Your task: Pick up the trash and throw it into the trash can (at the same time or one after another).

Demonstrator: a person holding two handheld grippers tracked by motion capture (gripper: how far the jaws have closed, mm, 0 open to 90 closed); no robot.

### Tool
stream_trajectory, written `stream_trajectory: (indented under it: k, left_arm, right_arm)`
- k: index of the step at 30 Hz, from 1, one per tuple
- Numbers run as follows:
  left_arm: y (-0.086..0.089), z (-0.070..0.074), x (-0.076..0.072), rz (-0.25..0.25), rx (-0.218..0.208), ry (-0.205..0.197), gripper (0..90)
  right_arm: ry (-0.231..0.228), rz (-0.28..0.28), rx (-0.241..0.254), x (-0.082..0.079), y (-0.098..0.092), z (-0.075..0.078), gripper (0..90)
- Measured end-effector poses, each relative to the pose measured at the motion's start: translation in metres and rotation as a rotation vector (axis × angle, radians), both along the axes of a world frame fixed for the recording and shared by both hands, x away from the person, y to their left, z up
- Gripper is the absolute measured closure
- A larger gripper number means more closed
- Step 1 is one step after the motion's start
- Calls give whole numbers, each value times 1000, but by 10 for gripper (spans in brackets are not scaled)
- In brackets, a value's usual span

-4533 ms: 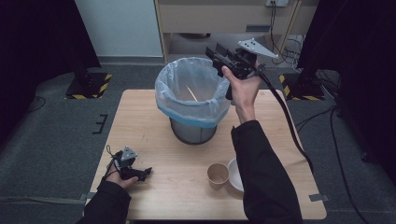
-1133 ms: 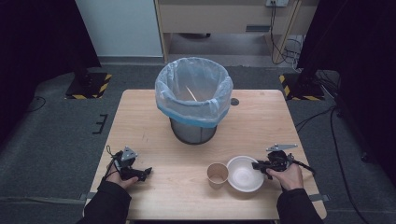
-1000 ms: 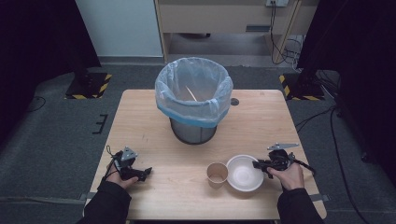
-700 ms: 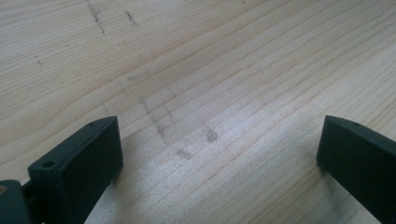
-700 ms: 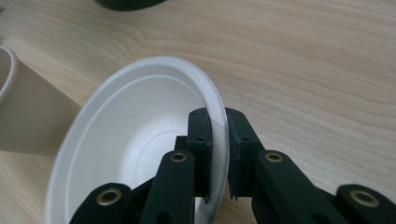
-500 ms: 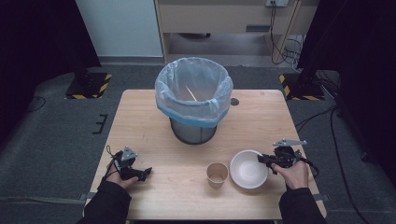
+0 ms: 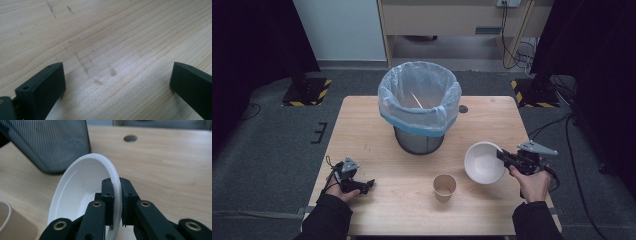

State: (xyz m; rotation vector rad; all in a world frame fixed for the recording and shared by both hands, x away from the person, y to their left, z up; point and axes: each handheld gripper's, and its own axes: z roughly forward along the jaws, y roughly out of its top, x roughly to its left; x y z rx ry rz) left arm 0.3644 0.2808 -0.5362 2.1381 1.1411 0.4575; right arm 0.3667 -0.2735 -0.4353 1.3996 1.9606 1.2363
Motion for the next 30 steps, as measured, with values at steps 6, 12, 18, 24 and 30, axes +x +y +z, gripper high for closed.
stream_trajectory:
  k: [6,12,18,24,30]
  left_arm:
    - [0,0,0,0,0,0,0]
    - [0,0,0,0,0,0,0]
    - [0,0,0,0,0,0,0]
    - [0,0,0,0,0,0,0]
    - [0,0,0,0,0,0,0]
  right_arm:
    - [-92,-52,52,-4,-5,14,834]
    - [-155,-80,91,-8,-11,23,834]
    - [-214,-95,123,-11,-13,35,835]
    - [-280,-99,173,-14,-15,51,835]
    - [-342,-97,211,-17,-15,70,835]
